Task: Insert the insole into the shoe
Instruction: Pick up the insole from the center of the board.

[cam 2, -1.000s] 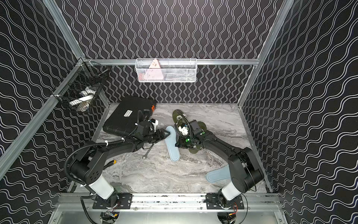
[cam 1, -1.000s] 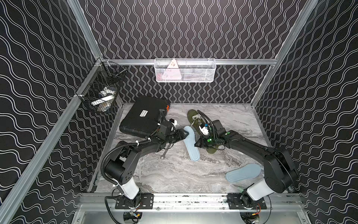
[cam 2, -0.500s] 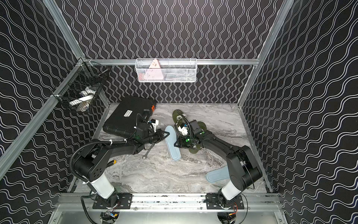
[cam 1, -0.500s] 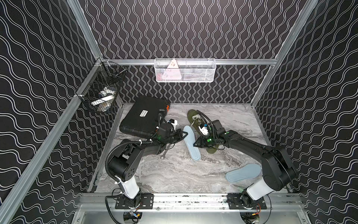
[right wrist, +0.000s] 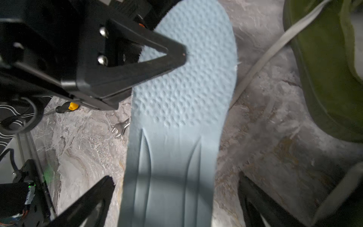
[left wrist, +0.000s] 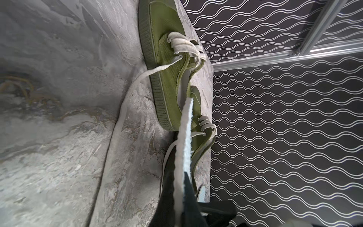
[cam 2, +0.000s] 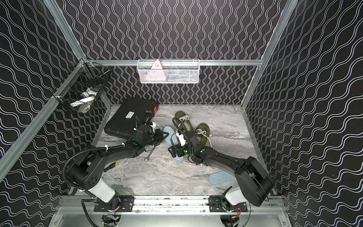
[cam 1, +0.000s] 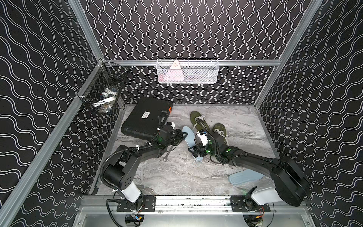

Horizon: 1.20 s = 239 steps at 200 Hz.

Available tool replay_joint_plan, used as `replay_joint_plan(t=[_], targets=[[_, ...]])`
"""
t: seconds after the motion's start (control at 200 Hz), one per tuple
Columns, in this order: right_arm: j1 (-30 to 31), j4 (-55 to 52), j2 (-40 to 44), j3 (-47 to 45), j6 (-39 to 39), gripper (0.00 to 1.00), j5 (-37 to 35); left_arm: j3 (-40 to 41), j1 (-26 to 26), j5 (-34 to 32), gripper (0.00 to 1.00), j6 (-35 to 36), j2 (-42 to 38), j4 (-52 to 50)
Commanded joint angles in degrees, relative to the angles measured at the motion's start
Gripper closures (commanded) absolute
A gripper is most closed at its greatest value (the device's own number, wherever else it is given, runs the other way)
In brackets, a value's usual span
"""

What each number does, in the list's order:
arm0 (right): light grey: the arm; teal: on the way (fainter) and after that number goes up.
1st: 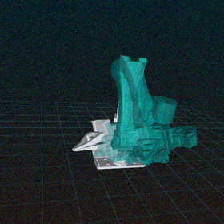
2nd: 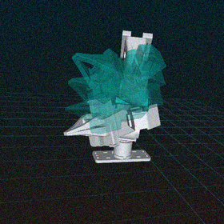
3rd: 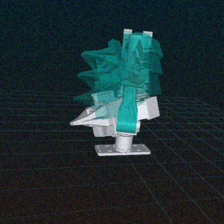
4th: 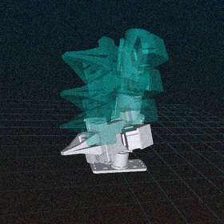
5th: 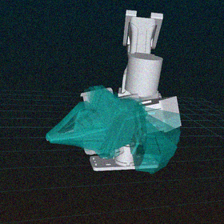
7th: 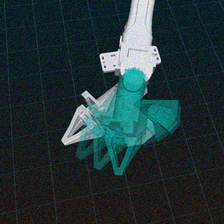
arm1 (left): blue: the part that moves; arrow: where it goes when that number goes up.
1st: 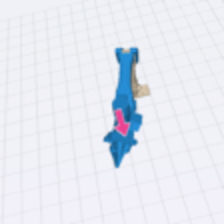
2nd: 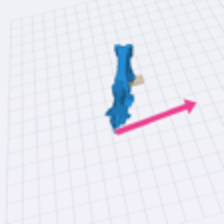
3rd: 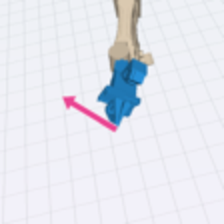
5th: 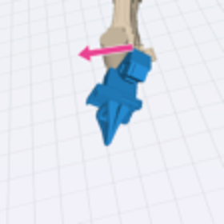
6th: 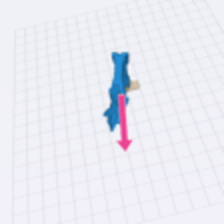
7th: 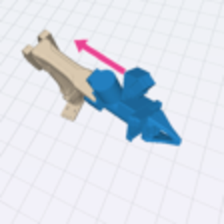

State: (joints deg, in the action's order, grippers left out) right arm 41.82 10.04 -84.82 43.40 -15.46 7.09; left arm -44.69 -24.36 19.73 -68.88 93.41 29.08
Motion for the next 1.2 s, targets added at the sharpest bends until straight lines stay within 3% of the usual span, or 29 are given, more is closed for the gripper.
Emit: replay_joint_plan(t=[0.0, 0.375, 0.771, 0.866, 1.046, 1.191], targets=[[0.7, 7.1, -2.6, 0.9, 0.8, 0.00, -4.6, -0.8, 0.0, -0.8, 1.00, -1.6, -1.1, -2.5], [1.4, 11.1, -7.8, 3.8, 1.0, 0.02, -4.6, 0.3, 0.1, -0.6, 1.00, -3.2, -1.6, -1.5], [1.4, 9.2, -8.3, 3.8, 1.8, 0.29, -2.6, 1.5, 0.1, 0.3, 1.00, -6.0, -0.2, 2.5], [1.4, 8.9, -8.0, 3.7, 1.8, 0.42, -2.7, 1.9, 0.1, 0.4, 1.00, -6.3, -0.1, 3.1], [1.5, 4.4, -7.6, 5.4, 1.4, 0.55, -2.9, 1.9, 0.1, 1.3, 0.65, -6.6, 0.6, 4.7], [1.3, -0.2, -6.6, 6.4, 0.8, 0.59, -4.3, 0.6, 0.3, 1.7, 0.53, -4.7, 0.2, 3.9]])
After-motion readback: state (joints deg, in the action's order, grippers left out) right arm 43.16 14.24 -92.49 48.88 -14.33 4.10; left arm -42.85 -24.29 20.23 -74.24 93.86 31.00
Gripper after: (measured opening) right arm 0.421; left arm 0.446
